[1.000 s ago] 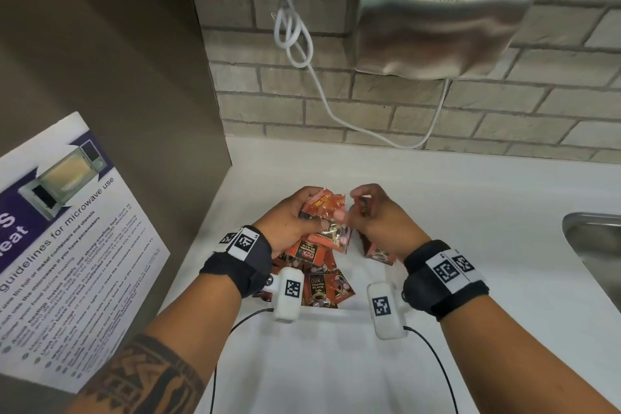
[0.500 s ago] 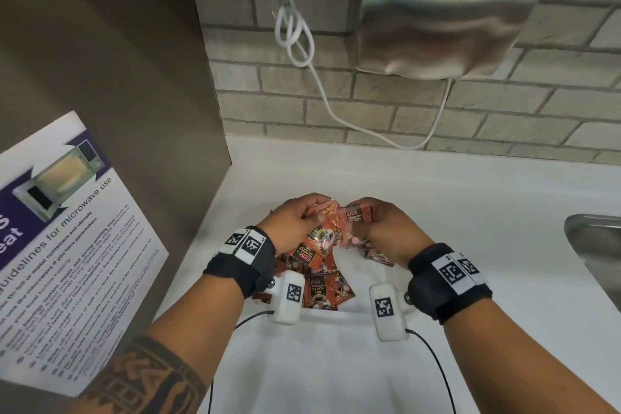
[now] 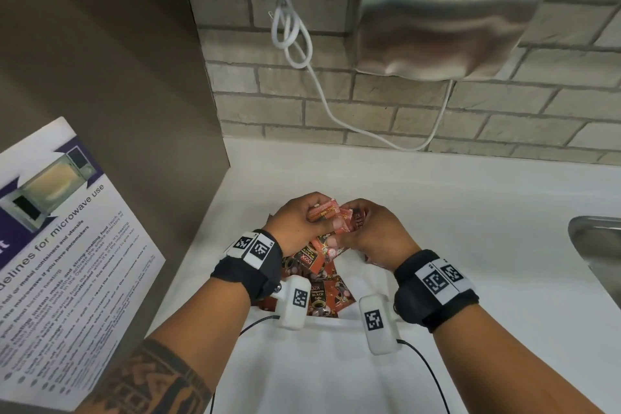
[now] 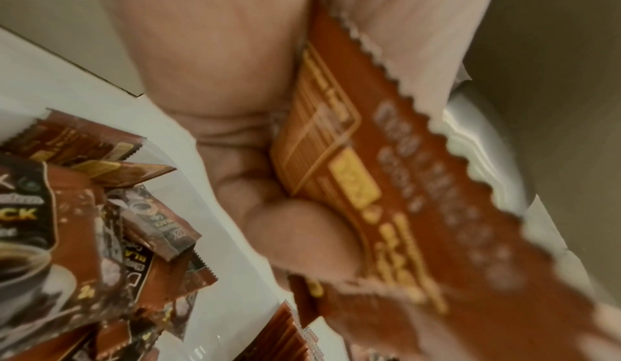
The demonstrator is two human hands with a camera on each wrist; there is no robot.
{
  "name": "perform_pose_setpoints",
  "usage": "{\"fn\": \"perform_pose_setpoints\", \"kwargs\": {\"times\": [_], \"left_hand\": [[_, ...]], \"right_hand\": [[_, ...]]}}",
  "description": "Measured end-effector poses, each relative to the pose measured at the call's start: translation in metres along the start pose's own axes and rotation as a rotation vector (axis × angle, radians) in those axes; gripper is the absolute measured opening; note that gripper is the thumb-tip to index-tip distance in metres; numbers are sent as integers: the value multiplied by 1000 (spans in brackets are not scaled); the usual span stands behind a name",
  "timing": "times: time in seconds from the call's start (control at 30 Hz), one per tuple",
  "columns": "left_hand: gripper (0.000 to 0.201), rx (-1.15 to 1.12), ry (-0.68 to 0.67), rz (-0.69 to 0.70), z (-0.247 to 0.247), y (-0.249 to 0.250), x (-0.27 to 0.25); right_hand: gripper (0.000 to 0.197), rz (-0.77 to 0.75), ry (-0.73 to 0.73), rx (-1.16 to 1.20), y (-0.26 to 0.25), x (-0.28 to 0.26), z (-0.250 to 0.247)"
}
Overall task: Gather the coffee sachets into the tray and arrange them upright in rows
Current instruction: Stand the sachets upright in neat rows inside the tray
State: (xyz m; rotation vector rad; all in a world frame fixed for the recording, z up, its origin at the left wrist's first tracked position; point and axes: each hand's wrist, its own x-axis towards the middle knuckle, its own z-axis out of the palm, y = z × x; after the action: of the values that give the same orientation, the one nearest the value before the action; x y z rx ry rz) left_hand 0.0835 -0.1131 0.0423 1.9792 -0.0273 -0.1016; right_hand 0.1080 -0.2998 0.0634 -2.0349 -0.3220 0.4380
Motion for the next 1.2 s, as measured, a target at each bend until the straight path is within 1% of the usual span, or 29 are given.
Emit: {"fn": "perform_pose_setpoints", "kwargs": {"times": [0.13, 0.2, 0.33, 0.4, 0.47, 0.53, 0.57, 0.63, 0.67, 0.73, 0.77, 0.87, 0.9, 1.0, 1.07, 1.13, 1.2], "left_hand": [[20, -59, 63, -36, -3, -1, 3], [20, -68, 77, -53, -5, -2, 4], [20, -62, 127, -78, -8, -7, 5], [18, -50, 162, -85, -10, -11, 7], [17, -48, 194, -91, -11, -13, 8], [16, -60, 225, -88, -12, -13, 8], [16, -63, 245, -83, -11, -13, 9], [15, -72, 283, -66, -9, -10, 10], [15, -79, 297, -58, -7, -9, 10], [16, -91, 319, -43, -3, -5, 11], [16, -95, 326, -32, 0, -3, 11], [17, -84, 343, 2, 5, 2, 11], [17, -79, 350, 4, 5, 3, 11], [18, -84, 367, 0, 5, 5, 12], [16, -81, 380, 2, 3, 5, 11], [14, -127, 376, -6, 2, 5, 9], [14, -217, 349, -31, 1, 7, 5]], "right_hand": [[49, 29, 2, 89, -2, 3, -1], [43, 37, -9, 111, -1, 5, -3], [34, 12, -23, 65, 4, 5, -8], [36, 18, -22, 157, 2, 3, -12], [43, 48, -23, 323, -2, 2, -15], [43, 91, -9, 463, -4, 2, -15], [41, 119, 5, 497, -4, 2, -14], [36, 174, 11, 508, -5, 2, -8], [36, 192, -11, 500, -5, 0, -5], [41, 212, -91, 450, -4, -2, 4], [40, 203, -134, 422, -6, -4, 8], [23, 182, -163, 428, -8, -5, 15], [23, 184, -158, 456, -8, -4, 15], [40, 229, -124, 499, -4, 0, 12], [47, 257, -90, 511, -2, 1, 8], [49, 251, -54, 510, -1, 3, 3], [47, 227, 13, 508, -1, 4, -3]]}}
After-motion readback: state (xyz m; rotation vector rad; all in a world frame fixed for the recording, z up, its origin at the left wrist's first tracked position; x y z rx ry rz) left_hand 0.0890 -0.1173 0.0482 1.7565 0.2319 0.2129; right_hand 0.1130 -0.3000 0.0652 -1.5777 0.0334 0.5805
